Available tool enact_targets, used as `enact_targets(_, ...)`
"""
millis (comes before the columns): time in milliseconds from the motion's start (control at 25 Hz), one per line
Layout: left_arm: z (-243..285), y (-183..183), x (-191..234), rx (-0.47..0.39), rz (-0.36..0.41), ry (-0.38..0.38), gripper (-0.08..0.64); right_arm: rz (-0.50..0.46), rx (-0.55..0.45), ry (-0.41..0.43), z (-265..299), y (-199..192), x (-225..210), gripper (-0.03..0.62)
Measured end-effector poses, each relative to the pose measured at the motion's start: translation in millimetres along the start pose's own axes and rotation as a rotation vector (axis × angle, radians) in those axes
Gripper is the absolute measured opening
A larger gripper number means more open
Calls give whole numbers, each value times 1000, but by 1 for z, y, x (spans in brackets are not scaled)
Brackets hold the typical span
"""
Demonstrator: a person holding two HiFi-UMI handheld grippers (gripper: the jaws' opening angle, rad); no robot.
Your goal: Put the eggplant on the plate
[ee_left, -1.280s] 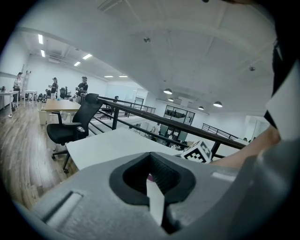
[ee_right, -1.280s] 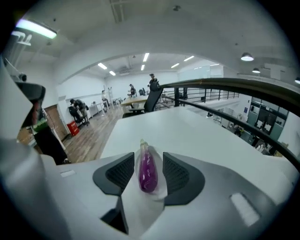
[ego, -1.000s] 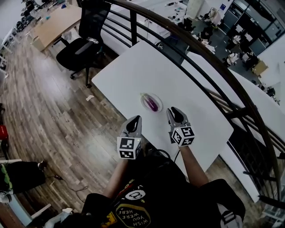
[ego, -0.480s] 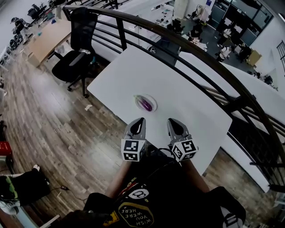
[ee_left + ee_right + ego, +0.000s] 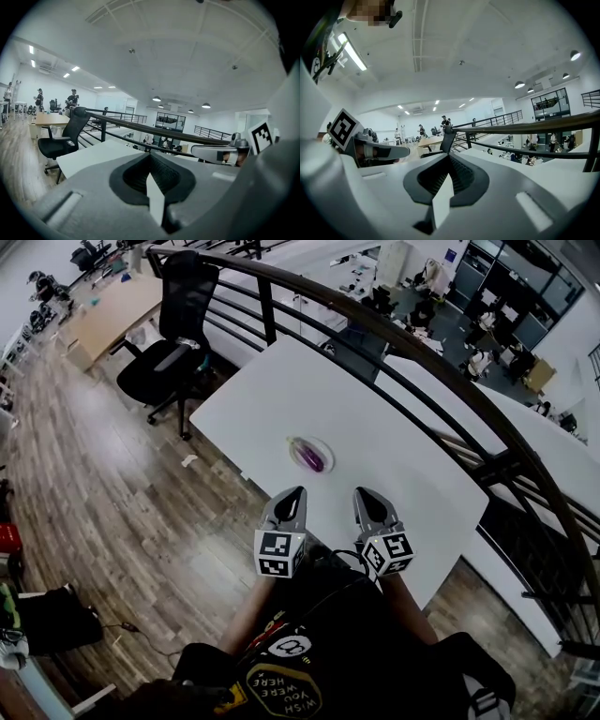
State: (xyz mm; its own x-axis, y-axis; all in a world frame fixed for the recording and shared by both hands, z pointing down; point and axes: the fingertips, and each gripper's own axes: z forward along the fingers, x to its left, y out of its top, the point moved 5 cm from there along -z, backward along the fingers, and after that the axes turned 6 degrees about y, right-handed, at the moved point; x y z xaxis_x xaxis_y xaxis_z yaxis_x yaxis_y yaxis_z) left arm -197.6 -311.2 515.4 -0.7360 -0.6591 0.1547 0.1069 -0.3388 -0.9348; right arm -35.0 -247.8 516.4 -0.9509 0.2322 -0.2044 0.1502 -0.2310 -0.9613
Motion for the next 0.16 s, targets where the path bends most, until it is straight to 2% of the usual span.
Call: enact_targets(160, -6, -2, 4, -3, -22, 17, 5, 9, -11, 18, 1, -5, 5, -2)
